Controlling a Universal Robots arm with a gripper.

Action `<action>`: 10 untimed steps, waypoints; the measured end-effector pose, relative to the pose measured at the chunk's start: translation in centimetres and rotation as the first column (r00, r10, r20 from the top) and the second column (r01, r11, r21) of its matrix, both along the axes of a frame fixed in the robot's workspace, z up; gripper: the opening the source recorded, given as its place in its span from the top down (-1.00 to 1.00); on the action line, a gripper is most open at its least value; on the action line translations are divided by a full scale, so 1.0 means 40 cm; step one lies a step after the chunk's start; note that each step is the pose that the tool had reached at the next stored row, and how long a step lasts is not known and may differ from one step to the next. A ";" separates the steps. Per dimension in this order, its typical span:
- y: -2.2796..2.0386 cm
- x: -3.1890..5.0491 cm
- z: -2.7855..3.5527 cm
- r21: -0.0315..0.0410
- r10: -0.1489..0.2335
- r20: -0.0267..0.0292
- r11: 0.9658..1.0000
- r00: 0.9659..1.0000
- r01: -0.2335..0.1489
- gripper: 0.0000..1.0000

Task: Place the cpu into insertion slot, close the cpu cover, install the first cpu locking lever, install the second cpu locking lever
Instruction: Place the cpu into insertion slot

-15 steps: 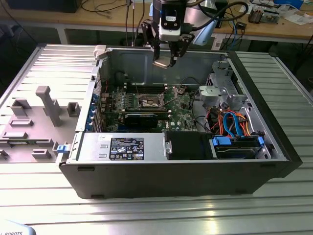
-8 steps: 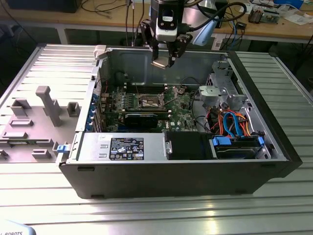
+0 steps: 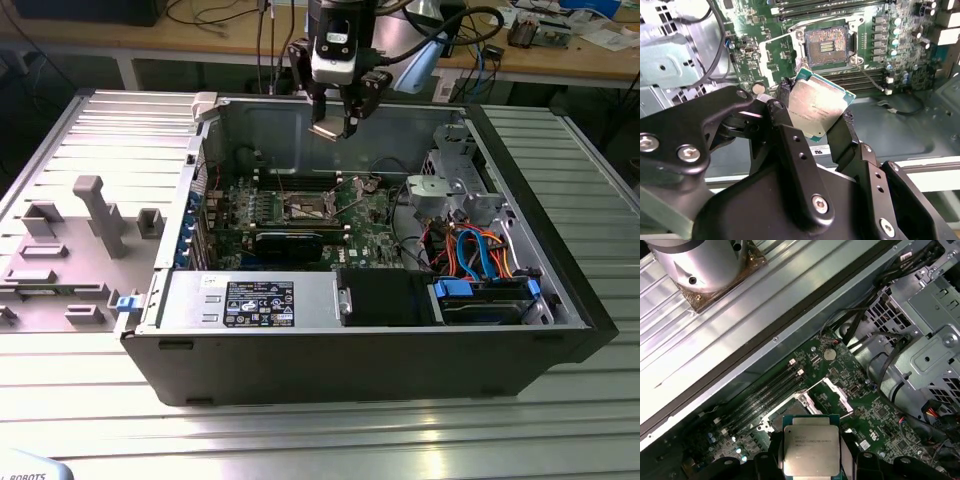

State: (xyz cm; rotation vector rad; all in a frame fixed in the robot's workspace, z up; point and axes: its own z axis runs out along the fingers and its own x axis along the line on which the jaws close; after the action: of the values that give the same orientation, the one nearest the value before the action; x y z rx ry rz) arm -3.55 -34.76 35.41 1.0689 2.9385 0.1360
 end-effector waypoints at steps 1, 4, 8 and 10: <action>0.000 0.000 0.000 0.000 -0.020 0.000 1.000 1.000 0.020 -0.08; 0.000 0.000 -0.001 0.000 -0.073 0.000 0.997 0.997 0.073 -0.08; 0.000 0.000 -0.003 0.000 -0.143 0.000 0.990 0.990 0.143 -0.08; 0.000 0.000 -0.003 0.000 -0.165 0.000 0.986 0.986 0.165 -0.08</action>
State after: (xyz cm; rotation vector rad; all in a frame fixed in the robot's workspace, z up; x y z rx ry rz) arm -3.55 -34.76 35.29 1.3061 2.8332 0.1336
